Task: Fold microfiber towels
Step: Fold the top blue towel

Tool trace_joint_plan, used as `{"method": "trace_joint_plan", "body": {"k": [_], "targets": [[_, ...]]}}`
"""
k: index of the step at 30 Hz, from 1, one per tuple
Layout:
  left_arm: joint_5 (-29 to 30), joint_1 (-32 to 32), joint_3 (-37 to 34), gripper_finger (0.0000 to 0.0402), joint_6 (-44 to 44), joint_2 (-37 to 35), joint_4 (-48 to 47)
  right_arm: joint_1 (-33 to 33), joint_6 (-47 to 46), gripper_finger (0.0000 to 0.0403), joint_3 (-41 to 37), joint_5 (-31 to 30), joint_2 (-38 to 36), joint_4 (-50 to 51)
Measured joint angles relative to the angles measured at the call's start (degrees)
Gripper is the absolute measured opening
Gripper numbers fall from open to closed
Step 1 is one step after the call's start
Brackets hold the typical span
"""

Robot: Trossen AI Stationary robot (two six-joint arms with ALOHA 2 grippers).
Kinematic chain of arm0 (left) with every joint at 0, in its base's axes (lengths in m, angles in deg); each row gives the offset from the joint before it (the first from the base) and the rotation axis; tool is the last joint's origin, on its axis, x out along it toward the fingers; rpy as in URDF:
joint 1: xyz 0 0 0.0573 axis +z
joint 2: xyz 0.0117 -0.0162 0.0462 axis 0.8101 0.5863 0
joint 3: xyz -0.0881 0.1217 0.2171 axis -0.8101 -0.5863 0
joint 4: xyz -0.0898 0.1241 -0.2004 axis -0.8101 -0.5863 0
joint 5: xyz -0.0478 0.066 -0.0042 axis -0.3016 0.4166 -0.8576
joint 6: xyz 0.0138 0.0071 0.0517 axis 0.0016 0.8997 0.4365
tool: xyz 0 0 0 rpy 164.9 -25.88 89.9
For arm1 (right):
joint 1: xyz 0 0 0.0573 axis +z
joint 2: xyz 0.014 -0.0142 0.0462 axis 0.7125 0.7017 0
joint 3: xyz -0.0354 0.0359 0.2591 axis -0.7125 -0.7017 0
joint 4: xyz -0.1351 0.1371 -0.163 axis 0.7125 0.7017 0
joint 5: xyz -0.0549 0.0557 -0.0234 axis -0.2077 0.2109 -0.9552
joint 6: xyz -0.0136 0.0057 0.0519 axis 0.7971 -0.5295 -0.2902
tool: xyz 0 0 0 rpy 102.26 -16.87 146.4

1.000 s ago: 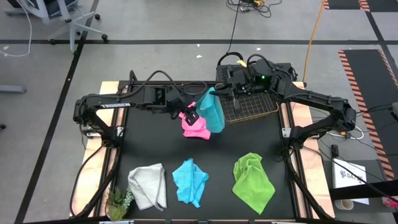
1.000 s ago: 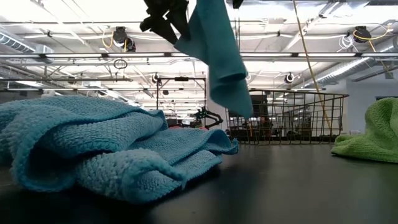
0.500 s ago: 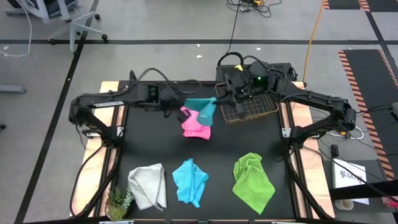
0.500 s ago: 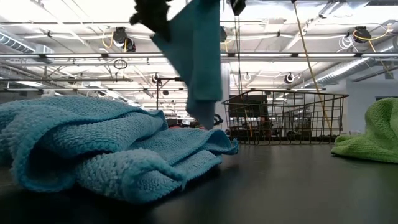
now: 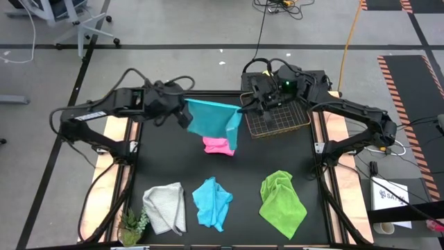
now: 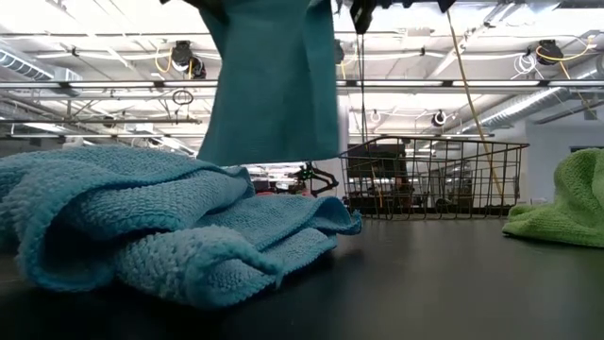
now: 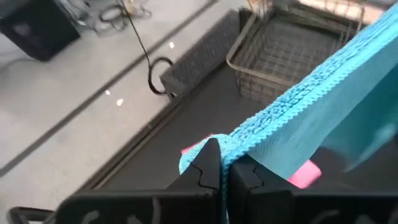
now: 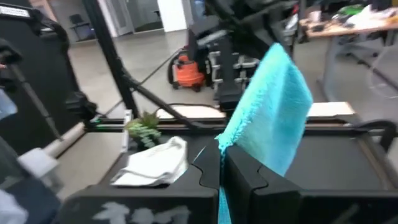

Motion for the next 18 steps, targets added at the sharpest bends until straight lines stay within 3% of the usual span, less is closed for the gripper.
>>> {"method": "trace_joint_plan", "body": {"k": [9,18], "targets": [[9.7,1.7,-0.1,0.0003,5.5,-1.0,2.2,-4.8,1.3,0.0000,0.0,-1.4,5.6,-8.5],[6.8,5.6,-0.1,0.0002,5.3,-0.2,-2.7,-6.8,4.9,0.0000,0.0,2.6,8.7,-8.7]]}}
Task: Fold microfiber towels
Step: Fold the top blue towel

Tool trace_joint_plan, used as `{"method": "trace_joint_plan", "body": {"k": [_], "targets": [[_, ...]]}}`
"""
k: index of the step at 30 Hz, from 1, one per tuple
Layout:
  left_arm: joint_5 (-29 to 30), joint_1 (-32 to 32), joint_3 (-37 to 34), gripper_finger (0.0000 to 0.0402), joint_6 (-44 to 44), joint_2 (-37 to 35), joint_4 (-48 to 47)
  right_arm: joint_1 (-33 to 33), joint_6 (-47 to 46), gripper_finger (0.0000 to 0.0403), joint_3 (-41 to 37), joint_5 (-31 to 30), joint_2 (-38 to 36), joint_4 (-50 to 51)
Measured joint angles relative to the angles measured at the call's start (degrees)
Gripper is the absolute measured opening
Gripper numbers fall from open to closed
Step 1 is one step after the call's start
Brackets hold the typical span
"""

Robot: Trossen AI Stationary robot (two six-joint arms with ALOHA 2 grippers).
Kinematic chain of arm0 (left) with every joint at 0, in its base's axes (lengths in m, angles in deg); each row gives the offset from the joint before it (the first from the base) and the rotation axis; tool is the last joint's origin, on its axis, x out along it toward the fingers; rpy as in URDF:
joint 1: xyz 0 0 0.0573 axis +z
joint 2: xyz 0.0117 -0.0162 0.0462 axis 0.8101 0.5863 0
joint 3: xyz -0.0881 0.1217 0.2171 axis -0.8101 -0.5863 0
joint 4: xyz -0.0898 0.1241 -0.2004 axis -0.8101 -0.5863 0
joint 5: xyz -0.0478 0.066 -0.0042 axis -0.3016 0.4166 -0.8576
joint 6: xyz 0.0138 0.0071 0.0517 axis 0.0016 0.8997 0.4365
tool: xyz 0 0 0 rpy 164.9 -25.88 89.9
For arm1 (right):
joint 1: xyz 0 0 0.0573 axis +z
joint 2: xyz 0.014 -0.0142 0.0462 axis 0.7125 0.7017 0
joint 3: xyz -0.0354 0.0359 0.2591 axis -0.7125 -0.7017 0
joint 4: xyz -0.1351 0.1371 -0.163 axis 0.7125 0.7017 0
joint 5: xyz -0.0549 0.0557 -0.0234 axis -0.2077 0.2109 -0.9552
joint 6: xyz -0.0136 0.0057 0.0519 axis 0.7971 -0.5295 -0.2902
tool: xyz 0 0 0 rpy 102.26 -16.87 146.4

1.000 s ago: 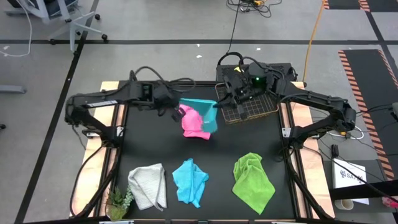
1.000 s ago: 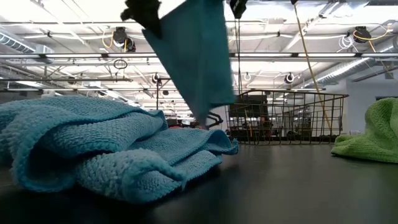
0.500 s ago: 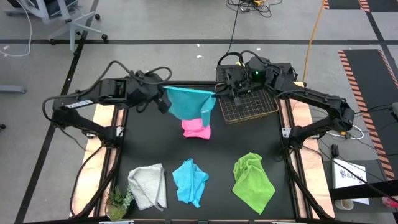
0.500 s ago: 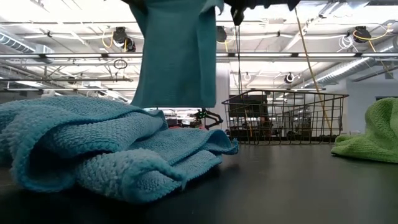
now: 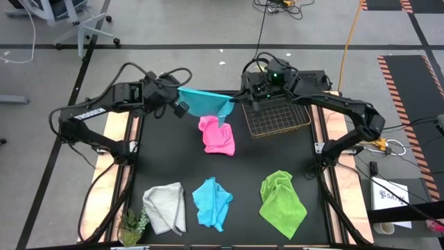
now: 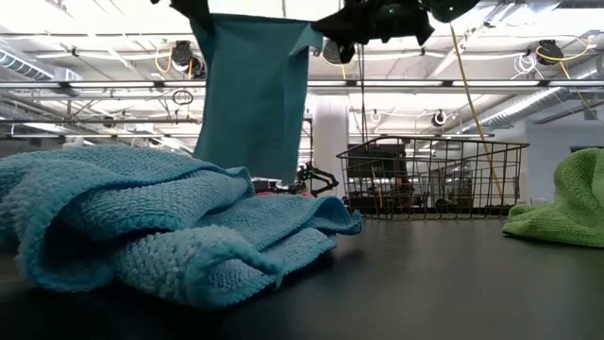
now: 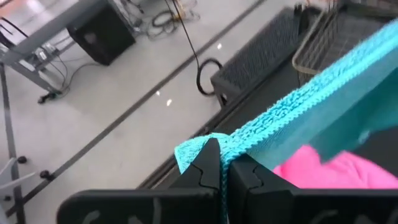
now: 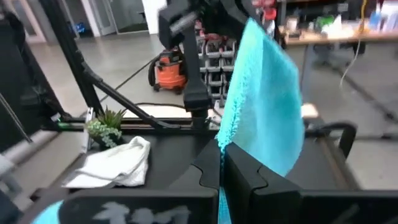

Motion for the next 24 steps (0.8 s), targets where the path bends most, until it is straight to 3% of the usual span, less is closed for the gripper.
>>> {"method": "trace_joint_plan", "body": {"k": [3,11,18,24], "targets": [[-0.1,0.8,0.0,0.0002,0.1,1.0,-1.0,-1.7,2.5,0.0000,0.0,-0.3,-1.1,-0.8],[0.7,2.5,0.0,0.0002,4.3,1.6,4.3,-4.3,-2.6,0.0000,0.0,0.2,-1.7,1.1],[-4.7,2.0,0.1,0.0001,0.8,2.6,0.9,0.5,-2.9,0.0000,-0.8,0.3,-1.7,6.5],[-8.9,-1.6,0.1,0.0001,-8.7,5.1,-9.7,5.6,-2.9,0.0000,-2.2,-0.1,-1.7,11.8]]}}
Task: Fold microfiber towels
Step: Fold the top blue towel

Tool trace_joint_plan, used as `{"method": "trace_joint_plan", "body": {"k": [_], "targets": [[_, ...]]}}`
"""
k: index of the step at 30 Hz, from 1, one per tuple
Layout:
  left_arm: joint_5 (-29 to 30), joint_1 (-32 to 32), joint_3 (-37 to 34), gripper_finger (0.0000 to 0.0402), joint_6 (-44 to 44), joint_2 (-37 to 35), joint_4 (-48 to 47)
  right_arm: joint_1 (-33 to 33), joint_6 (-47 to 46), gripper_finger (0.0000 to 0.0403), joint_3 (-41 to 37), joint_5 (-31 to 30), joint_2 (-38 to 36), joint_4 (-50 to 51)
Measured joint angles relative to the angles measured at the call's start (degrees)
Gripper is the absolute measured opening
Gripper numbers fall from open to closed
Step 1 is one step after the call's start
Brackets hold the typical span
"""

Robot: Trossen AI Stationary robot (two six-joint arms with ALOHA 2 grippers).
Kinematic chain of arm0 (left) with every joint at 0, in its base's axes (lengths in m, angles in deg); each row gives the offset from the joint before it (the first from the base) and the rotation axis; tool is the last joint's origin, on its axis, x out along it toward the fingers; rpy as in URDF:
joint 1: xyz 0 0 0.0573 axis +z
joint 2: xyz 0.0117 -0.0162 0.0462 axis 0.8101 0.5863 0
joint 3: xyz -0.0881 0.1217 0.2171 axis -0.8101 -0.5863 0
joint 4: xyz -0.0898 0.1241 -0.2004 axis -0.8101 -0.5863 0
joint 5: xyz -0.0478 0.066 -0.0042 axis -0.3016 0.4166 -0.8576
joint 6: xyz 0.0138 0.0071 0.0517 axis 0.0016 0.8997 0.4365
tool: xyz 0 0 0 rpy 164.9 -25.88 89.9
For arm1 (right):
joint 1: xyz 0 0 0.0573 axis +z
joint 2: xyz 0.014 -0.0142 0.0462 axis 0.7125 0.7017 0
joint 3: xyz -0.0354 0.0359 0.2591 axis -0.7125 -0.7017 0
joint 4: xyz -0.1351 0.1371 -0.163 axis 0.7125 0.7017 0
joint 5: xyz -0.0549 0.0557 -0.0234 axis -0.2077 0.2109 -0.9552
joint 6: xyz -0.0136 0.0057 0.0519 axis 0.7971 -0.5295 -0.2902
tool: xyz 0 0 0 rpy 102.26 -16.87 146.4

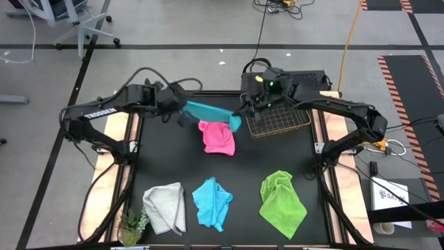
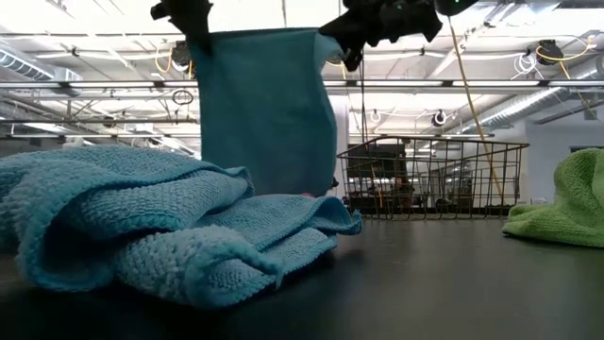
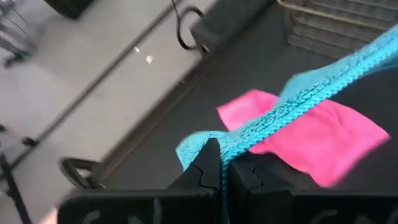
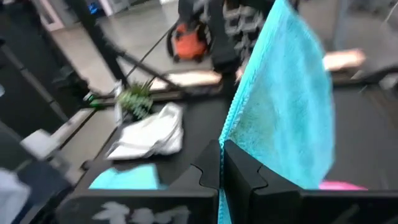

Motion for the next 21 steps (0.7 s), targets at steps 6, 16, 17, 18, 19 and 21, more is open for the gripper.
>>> {"method": "trace_joint_plan", "body": {"k": [6,16,17,18,19,21], "targets": [[-6.2,-5.7,-0.1,0.0001,-9.1,1.8,-3.8,6.2,-3.7,0.0000,-5.1,0.1,0.0,1.4],[-13.3,-19.0,-1.9,0.0003,-25.3,7.4,-6.0,16.2,-13.1,0.0000,-13.3,0.4,0.0,-4.6],[-14.1,-20.3,-2.4,0.0002,-26.8,8.3,-5.4,17.1,-14.0,0.0000,-13.8,0.3,0.0,-5.3],[-15.0,-21.3,-3.0,0.0002,-28.3,9.0,-4.8,17.9,-14.9,0.0000,-14.3,0.4,0.0,-5.8],[-15.9,-22.4,-3.6,0.0002,-30.3,9.5,-5.0,18.9,-15.9,0.0000,-14.8,0.4,0.0,-6.7],[-18.2,-24.6,-4.4,0.0002,-34.3,10.6,-4.7,20.6,-17.8,0.0000,-16.0,0.3,0.0,-9.4]]}}
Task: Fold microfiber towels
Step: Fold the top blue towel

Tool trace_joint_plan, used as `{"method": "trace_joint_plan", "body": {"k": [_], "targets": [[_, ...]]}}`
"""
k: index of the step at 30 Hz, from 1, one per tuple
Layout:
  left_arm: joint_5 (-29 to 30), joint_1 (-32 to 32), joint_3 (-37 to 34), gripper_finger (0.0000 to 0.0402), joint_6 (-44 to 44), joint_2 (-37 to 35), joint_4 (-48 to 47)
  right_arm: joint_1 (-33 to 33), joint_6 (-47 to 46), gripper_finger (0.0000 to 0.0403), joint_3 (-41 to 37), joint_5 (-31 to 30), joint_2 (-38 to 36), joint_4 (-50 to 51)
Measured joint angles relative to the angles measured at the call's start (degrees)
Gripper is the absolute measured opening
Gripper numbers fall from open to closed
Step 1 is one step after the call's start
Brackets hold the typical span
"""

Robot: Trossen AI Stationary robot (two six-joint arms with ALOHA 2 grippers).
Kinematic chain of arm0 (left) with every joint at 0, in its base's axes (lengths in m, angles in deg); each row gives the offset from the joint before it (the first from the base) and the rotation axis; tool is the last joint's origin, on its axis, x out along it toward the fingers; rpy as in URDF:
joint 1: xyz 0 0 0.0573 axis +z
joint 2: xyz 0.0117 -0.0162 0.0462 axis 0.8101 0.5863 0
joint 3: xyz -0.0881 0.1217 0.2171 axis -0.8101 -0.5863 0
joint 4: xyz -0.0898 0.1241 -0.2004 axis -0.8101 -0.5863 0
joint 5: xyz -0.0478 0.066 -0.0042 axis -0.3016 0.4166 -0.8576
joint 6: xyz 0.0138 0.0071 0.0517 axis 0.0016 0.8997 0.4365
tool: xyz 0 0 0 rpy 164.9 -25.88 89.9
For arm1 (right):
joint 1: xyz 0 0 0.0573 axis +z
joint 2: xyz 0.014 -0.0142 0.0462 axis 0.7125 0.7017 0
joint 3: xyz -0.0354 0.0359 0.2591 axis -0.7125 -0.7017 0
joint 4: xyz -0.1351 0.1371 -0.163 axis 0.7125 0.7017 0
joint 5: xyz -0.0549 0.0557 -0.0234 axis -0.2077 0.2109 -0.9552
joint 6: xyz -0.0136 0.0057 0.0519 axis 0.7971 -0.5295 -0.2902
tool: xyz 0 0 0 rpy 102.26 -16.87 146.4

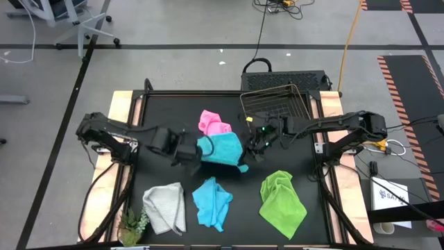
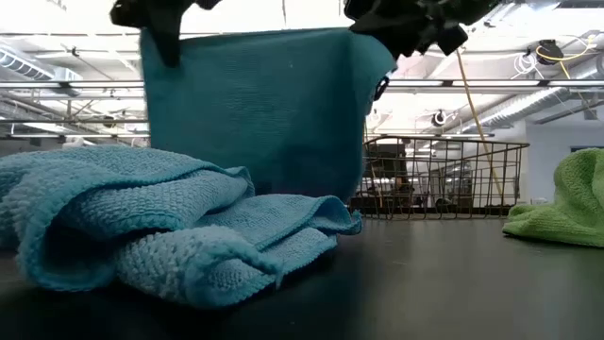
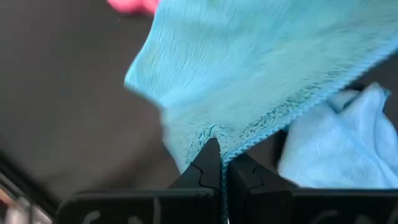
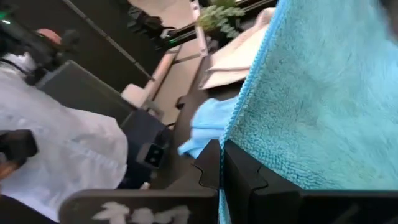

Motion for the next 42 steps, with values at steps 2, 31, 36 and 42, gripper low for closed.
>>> {"method": "trace_joint_plan", "body": {"k": [2,31,36,42], "targets": [[-2.3,-1.4,0.0,0.0003,-3.1,0.9,1.4,1.4,-2.2,0.0000,-1.6,1.1,0.0,-2.3],[4.8,0.8,-0.2,0.0009,-6.6,13.5,-1.7,0.2,4.4,0.0000,-14.5,-12.2,0.0,-15.7],[5.8,3.7,-0.2,0.0004,-4.3,13.6,-1.8,-0.9,7.6,0.0000,-14.5,-17.0,0.0,-13.6],[6.1,5.7,-0.2,0.0035,-3.4,13.6,-1.9,-2.2,9.5,0.0005,-14.5,-18.9,0.0,-12.2]]}}
